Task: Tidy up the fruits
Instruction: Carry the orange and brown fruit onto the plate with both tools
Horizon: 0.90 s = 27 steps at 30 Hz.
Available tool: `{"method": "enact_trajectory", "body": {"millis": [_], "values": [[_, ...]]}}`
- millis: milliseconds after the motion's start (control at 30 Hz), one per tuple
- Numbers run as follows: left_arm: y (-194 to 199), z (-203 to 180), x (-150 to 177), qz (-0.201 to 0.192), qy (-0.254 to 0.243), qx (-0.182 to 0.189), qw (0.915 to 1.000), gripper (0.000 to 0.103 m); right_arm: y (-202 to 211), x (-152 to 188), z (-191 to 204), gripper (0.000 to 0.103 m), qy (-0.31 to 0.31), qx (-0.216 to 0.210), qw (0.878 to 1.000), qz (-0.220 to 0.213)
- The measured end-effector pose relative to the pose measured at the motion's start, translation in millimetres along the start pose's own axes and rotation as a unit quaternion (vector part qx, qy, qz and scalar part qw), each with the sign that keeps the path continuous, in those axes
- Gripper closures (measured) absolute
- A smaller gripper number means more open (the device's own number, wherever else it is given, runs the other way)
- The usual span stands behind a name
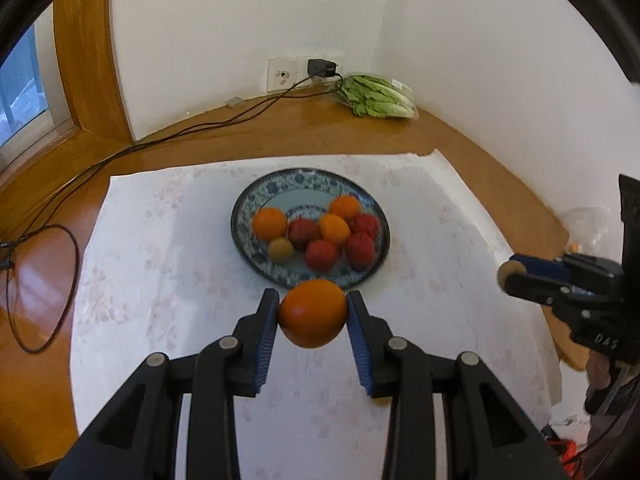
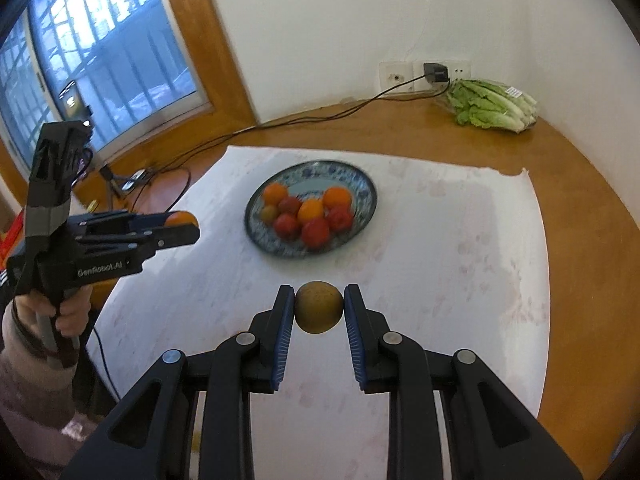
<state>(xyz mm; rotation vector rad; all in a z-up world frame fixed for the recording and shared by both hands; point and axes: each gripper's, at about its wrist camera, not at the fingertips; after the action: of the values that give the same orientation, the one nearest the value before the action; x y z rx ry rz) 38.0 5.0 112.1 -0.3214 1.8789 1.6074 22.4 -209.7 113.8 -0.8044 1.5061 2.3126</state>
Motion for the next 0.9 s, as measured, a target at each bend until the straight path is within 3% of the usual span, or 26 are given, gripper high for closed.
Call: {"method": "enact_trajectory", "body": {"millis": [433, 900], "values": [[-52, 7, -42, -0.019, 0.017, -0.007, 0.9997, 0.067, -51, -44, -1, 0.076, -0.018, 0.007, 0.999, -0.026], [-121, 22, -62, -0.003, 0.037, -0.011, 0.9992, 0.067, -90, -55, -13, 0.076, -0.033, 0.028, 0.999, -0.026]]}}
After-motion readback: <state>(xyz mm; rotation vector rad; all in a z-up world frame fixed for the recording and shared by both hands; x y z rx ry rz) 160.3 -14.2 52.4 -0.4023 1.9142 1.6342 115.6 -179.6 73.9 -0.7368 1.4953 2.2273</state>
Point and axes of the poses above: each gripper's, at about its wrist camera, not at the fingertips, and y roughly against the way its jaws point, z to its left, x to its underside, and after that the axes turned 8 degrees about -y, right-handed
